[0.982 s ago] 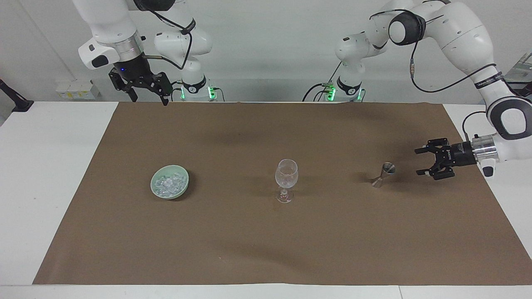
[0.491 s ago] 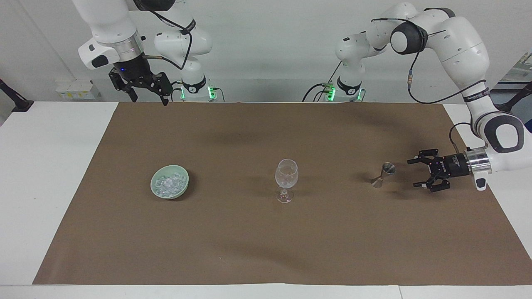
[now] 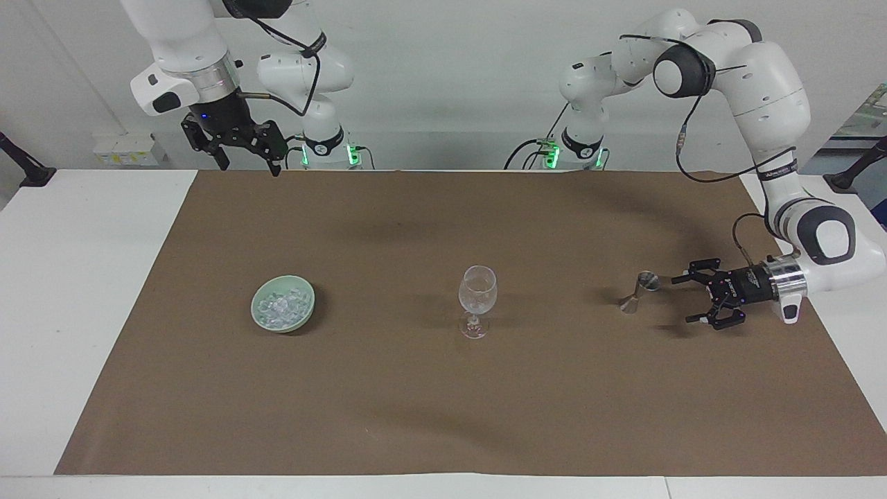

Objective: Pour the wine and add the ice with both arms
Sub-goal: 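Move the open left gripper toward the small dark bottle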

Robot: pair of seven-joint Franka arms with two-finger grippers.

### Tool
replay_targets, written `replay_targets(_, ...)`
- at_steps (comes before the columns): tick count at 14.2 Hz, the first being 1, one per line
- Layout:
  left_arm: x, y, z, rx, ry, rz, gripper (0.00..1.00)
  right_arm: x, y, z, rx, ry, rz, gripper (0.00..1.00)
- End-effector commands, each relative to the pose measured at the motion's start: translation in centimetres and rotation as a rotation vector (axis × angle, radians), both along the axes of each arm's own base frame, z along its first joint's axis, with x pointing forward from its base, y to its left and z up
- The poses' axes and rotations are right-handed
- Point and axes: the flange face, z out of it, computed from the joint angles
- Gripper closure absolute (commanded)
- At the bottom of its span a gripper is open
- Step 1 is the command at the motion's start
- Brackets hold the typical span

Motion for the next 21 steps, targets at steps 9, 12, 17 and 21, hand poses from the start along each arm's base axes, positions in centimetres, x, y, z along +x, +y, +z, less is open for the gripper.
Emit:
replay_targets(9, -0.6, -1.7, -2.2, -0.09, -0.069, 0.02, 0.0, -0.3, -0.5, -0.2, 0.024, -0.003, 0.016, 0.0)
replay_targets(12, -0.3, -2.8, -2.7, -0.096, -0.081, -0.002, 0.0, -0.3, -0.5, -0.2, 0.025, -0.001, 0.016, 0.0)
replay_targets(17, 0.0, -4.9, -3.6, -0.1, -0.087, -0.011, 0.0, -0.3, -0.9, -0.2, 0.024, -0.001, 0.01, 0.0)
replay_targets(21, 0.7, -7.7, -4.0, -0.098, -0.091, -0.03, 0.0, -0.4, -0.9, -0.1, 0.024, -0.003, 0.01, 0.0)
